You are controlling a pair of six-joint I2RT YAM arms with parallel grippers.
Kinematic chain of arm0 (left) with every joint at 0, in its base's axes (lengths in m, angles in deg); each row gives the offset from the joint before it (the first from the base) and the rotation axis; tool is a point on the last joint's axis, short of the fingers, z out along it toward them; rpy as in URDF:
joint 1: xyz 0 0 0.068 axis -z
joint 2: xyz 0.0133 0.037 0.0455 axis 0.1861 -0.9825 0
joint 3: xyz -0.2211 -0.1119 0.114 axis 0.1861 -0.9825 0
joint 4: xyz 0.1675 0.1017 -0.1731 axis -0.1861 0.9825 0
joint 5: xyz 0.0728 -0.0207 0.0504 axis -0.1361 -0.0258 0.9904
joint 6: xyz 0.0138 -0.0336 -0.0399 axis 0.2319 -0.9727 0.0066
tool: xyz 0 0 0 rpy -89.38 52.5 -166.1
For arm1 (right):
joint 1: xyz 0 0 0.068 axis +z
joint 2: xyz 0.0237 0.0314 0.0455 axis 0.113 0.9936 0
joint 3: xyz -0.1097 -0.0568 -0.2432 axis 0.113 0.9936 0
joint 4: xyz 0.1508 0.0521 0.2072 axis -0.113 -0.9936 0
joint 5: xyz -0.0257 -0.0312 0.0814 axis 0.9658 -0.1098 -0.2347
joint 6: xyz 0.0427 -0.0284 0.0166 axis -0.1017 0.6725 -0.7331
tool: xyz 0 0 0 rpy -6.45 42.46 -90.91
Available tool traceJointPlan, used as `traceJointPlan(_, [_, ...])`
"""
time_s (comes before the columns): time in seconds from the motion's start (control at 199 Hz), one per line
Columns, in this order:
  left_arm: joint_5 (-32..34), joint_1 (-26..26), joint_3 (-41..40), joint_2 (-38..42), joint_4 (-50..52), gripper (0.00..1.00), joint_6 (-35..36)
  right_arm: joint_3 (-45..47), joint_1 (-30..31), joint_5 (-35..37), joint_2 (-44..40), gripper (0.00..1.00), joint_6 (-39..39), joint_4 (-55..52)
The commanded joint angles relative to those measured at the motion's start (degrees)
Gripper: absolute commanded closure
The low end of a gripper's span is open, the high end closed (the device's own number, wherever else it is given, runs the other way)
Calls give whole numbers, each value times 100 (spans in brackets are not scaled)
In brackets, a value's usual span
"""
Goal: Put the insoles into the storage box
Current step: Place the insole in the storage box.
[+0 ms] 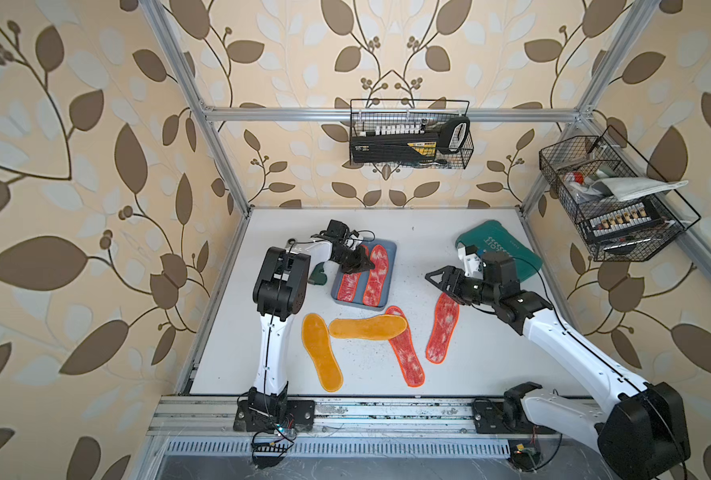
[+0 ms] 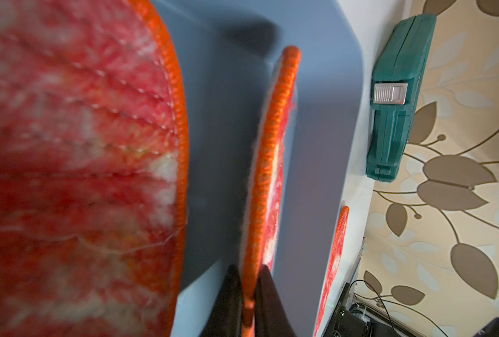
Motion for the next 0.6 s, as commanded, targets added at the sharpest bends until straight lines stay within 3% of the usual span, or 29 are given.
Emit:
traceJointPlan(0.0, [157,92,203,57,359,73,162,91,-12,30,-53,32,103,-64])
traceJointPlan(0.358, [877,318,352,469,1178,46,523,37,-12,129,-206,31,129,-176])
traceJointPlan(0.599, [1574,456,578,673,1857,37,898,37,-7,190,-312,31,156,-255])
